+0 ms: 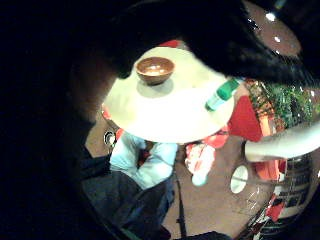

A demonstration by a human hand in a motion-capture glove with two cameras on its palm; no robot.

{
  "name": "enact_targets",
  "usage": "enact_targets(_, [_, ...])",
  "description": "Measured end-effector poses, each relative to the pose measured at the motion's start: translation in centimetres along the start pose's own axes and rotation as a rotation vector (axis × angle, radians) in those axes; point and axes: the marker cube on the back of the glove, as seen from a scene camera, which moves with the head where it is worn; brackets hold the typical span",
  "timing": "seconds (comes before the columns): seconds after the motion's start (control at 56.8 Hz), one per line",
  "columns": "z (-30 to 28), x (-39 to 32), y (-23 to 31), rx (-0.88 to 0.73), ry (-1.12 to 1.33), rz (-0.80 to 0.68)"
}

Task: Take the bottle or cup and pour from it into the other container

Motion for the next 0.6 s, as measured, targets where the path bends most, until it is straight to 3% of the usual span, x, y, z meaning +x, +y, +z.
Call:
enact_targets(0.088, [-0.4,2.2,1.4,0.041,0.014,0.077])
enact_targets(0.176, [-0.7,5.0,2.3,0.087,-0.016,0.297])
enact_targets(0.264, [-0.7,9.5,2.1,0.181,-0.032,0.400])
enact_targets(0.475, [-1.0,19.0,5.2,-0.018,-0.123,0.273])
enact_targets(0.599, [0.7,24.6,4.3,0.164,-0.195,0.314])
